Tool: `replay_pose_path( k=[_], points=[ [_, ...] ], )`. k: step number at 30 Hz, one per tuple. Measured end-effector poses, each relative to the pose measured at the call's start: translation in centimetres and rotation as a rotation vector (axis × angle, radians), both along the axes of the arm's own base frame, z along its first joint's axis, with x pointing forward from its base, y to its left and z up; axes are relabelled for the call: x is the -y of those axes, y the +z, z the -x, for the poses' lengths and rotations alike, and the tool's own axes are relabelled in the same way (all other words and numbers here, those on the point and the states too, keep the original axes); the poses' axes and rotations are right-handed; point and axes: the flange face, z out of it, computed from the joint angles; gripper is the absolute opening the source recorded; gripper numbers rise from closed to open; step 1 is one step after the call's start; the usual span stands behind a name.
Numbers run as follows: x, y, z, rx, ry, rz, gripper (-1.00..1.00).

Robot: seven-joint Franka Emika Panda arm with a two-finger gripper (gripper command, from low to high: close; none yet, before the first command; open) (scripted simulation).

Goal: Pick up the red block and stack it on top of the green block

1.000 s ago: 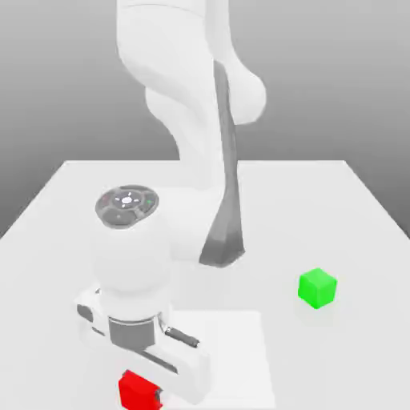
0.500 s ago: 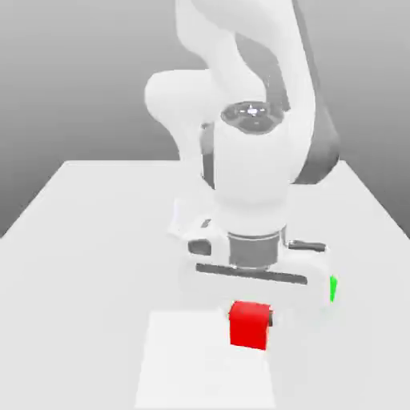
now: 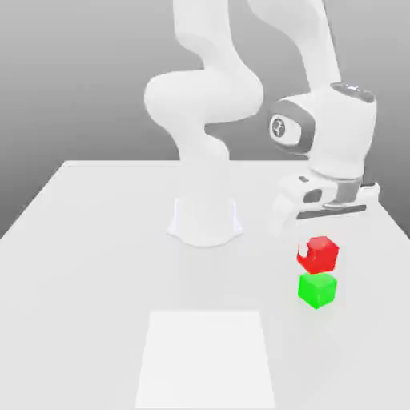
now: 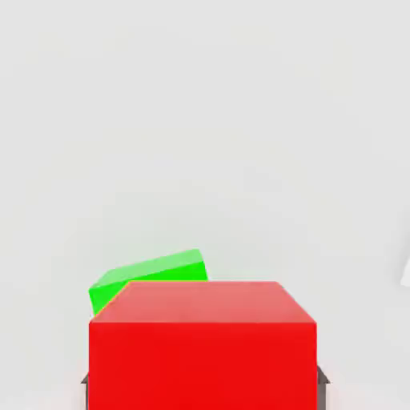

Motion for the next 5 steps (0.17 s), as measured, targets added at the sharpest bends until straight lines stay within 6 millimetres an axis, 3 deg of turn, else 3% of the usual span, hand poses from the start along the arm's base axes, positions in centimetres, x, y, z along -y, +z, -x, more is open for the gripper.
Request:
replay_pose_path(
  k=[5],
  points=[
    [-0.2, -2.1, 0.3, -0.011, -0.002, -0.039, -1.0]
  ],
)
